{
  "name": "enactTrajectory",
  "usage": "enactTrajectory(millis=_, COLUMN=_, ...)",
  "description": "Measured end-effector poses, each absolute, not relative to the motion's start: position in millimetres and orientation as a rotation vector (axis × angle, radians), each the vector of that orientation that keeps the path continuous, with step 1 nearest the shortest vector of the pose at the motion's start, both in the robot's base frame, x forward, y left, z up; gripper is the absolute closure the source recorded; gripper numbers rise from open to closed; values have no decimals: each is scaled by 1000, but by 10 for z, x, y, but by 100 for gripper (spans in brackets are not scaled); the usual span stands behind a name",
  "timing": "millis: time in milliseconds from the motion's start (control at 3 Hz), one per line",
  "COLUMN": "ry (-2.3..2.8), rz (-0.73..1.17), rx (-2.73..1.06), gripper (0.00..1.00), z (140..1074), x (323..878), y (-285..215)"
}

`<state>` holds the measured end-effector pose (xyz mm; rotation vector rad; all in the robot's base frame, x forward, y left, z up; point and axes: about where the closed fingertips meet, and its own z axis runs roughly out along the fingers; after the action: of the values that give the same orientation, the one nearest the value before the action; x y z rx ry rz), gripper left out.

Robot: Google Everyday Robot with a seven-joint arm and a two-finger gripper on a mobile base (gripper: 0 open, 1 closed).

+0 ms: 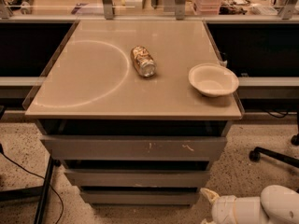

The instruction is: Open middle drawer

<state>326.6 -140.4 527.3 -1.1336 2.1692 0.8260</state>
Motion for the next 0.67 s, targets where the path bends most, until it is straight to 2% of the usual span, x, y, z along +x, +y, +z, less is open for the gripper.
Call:
enactTrajectory(millis=333, ry=2169, rz=826, rx=-1134, gripper=0, z=5273, x=3266, y=-1404)
enactTrajectory(millis=667, ry=2155, rz=796, rx=-1080, gripper=0, z=5225, x=3491, y=-1459)
